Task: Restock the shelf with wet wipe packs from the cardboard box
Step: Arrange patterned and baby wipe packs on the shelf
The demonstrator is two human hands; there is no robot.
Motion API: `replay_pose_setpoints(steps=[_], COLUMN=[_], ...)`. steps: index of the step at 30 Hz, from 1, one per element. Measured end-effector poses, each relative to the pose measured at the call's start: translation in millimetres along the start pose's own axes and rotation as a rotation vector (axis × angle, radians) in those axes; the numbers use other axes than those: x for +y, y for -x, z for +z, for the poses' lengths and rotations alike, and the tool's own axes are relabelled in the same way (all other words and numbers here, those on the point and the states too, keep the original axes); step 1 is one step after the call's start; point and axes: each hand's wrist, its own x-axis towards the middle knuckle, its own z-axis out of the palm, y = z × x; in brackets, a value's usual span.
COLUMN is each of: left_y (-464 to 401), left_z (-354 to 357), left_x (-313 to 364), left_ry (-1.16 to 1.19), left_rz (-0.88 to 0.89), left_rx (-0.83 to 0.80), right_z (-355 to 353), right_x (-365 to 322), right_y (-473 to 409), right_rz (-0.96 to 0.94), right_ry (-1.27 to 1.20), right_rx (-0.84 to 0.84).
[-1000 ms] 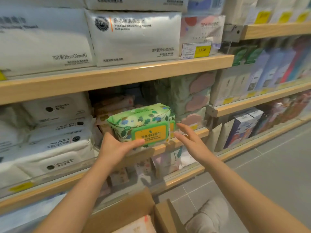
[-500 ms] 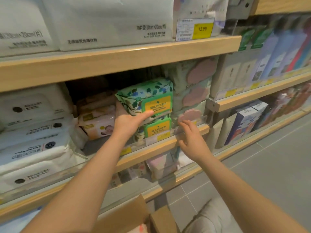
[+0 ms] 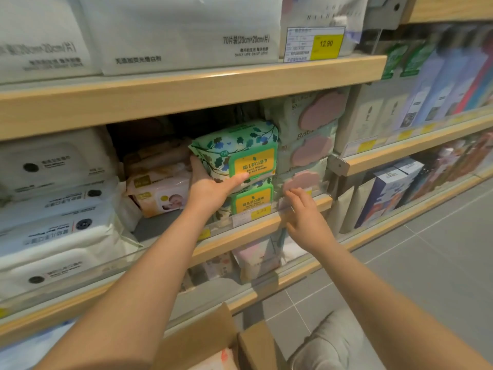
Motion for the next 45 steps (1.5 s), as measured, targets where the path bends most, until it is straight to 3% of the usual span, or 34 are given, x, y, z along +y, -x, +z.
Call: replay_pose_setpoints(steps=[5,8,11,15,21,25,29,32,40,45], left_y=[34,80,137,207,275,306,320,327,323,324], left_z=[-22,-47,-80,-128,-166,-162,-147,-137,-127,-126], left_x=[-25,-70,-137,-247,-367,-392,-421,-430,-437,-440], left_ry=[0.034,0.095,-0.006,-0.203,-0.438,-0.499,-0.603,-0.515,-0.466,-0.503], left_rz=[0.194,0.319,0.352,0.238,-0.085,-0.096,-0.197,-0.173,-0.159,-0.17], left_rx=[0.15,0.135,0.104,0.104,0.148,0.201,0.093,0.151,0.225,0.212], right_z=[-27,-35,-27,-4,49,91,128,147,202,215], right_x=[-25,-55,-85,-116,-159,-179,-178,-172,-165,-171], right_y=[4,29,64,109,166,192,208,214,220,219], right_rz=[0.038,-0.02,-0.102,-0.188,-0.294,-0.348,-0.362,-0.341,-0.306,-0.438], right_ry=[0.054,0.02,0.05,0.129,0.111,0.075,0.112,0.153,0.315,0.509], right_rx=[-0.128,-0.143,-0.252,-0.387,-0.464,-0.571,-0.657,-0.742,-0.755,-0.658])
